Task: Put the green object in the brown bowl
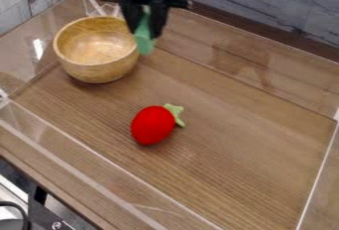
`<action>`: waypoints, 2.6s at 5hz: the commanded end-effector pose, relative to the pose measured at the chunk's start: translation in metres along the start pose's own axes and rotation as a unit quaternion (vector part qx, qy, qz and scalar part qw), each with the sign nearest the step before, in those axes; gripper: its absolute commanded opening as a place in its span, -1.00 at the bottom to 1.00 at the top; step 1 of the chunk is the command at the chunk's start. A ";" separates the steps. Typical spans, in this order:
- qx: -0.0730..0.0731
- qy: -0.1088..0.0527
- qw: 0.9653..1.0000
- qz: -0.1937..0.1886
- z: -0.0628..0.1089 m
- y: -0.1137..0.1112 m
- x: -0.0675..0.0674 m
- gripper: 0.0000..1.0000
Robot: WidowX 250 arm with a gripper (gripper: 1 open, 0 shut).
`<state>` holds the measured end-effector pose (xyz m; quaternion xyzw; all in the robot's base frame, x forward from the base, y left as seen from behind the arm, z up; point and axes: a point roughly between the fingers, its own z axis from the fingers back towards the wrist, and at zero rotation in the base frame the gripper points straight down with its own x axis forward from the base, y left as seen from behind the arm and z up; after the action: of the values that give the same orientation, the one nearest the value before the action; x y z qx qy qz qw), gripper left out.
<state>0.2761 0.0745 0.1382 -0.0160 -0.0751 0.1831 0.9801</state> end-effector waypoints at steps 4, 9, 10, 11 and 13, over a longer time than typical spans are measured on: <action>0.052 -0.013 0.993 0.108 0.012 0.053 0.026 -1.00; 0.075 0.012 0.991 0.112 -0.035 0.082 0.013 -1.00; 0.067 0.018 0.993 0.090 -0.049 0.074 0.016 -1.00; 0.055 0.021 0.997 0.053 -0.062 0.061 0.022 -1.00; 0.052 0.020 0.993 0.107 -0.032 0.065 0.046 -1.00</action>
<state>0.2938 0.1454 0.0951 0.0184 -0.0190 0.2874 0.9575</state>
